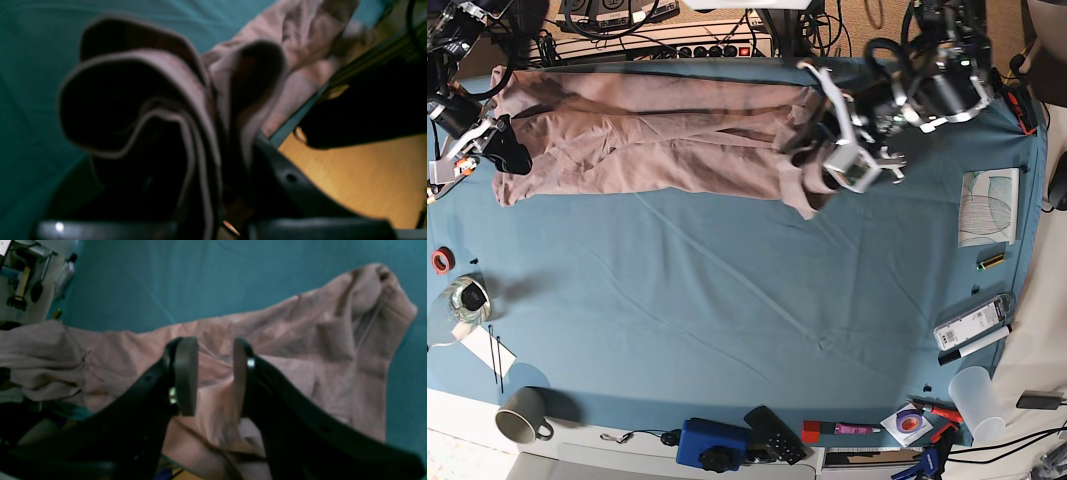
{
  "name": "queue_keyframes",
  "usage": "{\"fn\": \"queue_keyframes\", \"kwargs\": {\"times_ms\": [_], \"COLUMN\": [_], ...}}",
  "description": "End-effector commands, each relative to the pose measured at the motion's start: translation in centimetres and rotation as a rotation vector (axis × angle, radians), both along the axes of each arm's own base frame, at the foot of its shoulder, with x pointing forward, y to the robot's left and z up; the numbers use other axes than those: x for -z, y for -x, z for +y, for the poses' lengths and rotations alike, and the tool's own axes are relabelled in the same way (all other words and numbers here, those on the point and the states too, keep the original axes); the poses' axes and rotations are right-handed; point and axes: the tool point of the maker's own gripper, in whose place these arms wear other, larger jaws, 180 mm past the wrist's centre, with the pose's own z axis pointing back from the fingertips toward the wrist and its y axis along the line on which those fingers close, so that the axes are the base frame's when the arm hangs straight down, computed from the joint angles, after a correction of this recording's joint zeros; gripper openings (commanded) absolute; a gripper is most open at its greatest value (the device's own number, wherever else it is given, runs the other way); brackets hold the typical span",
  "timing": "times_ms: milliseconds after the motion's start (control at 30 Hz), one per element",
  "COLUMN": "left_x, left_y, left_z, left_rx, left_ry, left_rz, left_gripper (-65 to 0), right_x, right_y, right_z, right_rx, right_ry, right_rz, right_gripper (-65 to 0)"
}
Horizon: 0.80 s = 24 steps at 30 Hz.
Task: Fold the T-shirt properly
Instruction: 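Fold the shirt end held by the left gripper toward the right gripper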
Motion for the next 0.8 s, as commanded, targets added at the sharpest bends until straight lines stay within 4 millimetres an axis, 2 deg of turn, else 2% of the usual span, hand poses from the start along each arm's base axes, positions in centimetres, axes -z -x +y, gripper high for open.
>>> {"fn": "queue_keyframes", "kwargs": {"times_ms": [0, 100, 300, 633, 767], "left_x": [-1.4, -1.0, 1.2, 1.8, 2.0], "left_y": [-0.2, 0.0, 0.1, -0.4, -0.5], "left_z": [-1.1, -3.0, -6.7, -11.8, -12.7], "left_rx": [0.027, 0.084, 0.209, 0.306, 0.32], "left_ry": [0.039, 0.016, -0.009, 0.024, 0.021], "left_rz": [-0.055, -0.083, -0.061, -0.042, -0.027], "left_gripper": [-65.0, -65.0, -65.0, -65.0, -65.0], "right_x": [-1.6, -1.6, -1.4, -1.3, -1.3], "right_y": [-0.7, -0.7, -0.6, -0.6, -0.6], "right_z": [-0.6, -0.6, -0.7, -0.8, -0.8], "right_rx": [-0.001, -0.001, 0.001, 0.002, 0.002], "right_ry": [0.019, 0.019, 0.03, 0.036, 0.037], "right_rz": [-0.051, -0.051, -0.04, -0.032, -0.032], "right_gripper": [-46.4, -46.4, -46.4, -46.4, -46.4]}}
